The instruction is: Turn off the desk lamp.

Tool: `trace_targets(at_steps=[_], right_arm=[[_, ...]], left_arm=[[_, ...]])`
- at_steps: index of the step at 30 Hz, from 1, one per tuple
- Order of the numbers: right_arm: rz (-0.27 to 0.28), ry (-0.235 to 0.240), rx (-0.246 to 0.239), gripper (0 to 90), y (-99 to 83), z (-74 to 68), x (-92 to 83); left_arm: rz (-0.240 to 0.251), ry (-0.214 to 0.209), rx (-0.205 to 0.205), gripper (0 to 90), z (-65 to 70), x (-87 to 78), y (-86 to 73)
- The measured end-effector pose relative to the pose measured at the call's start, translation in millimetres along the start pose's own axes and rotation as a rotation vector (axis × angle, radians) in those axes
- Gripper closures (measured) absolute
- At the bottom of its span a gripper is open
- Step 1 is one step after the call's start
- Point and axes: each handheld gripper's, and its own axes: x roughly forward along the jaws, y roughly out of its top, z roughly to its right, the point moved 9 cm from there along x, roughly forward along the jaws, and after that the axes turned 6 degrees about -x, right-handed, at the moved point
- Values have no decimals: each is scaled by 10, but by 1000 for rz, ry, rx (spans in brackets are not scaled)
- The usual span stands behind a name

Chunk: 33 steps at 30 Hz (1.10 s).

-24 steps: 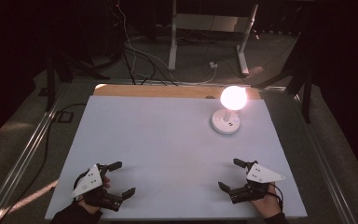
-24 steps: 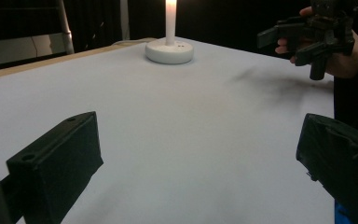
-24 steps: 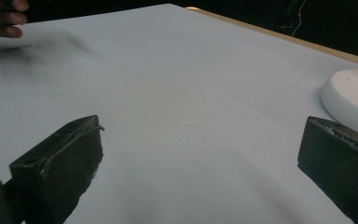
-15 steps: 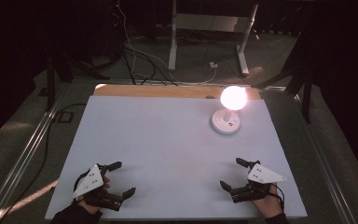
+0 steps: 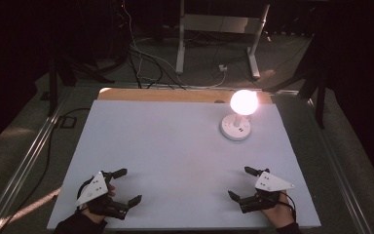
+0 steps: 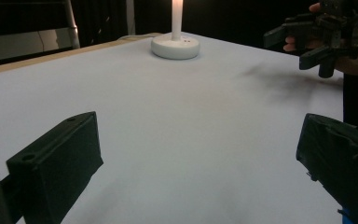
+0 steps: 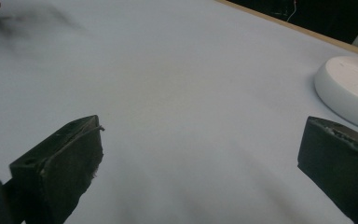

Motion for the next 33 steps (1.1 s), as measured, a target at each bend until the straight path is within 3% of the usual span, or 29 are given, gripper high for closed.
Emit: trace_targets(at_steps=[6,11,16,33], right_arm=[[-2,-1,-14,0,33,-38,16],[5,23,5,0,103,-78,27],[21,31,2,0,268,-86,16],[54,3,3,0,564,125,41]], left_arm=[[-3,2,-1,6,0,7,-6],[1,8,0,6,-7,-4,0],[4,12,-8,6,-16,-5,2],[4,6,-12,6,-7,-5,3]])
